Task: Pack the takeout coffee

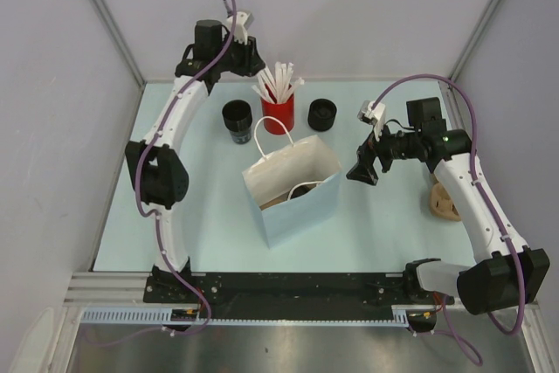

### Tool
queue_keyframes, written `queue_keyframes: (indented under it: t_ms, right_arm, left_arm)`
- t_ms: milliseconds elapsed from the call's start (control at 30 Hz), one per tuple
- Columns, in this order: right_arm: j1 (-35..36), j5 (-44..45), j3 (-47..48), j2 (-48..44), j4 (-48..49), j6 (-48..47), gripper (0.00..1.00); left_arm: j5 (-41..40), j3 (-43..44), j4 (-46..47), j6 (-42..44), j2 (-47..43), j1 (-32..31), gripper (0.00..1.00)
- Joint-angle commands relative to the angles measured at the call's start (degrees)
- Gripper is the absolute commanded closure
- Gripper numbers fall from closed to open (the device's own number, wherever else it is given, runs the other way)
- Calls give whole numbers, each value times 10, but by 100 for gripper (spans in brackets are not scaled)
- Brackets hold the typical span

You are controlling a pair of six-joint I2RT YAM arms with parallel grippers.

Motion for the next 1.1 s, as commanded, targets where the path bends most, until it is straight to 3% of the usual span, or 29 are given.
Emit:
queue_keyframes:
  t_ms: [0,300,833,933,1067]
  right_arm:
    - [-3,-1,-1,-12,17,-9,0]
    - [-3,-1,-1,-13,17,-11,0]
    - [-3,-1,-4,-17,16,-14,0]
    - [-3,0,-4,-17,15,-15,0]
    - [-3,-1,-4,-17,15,-15,0]
  left_arm:
    - [5,9,7,15,-17,-4,54]
    - [-25,-119,18,57,-75,-6,53]
    - [-12,-148,44,71,-72,-1,63]
    - [-10,-143,46,67,-69,-1,68]
    - [-3,-139,42,62,-67,-1,88]
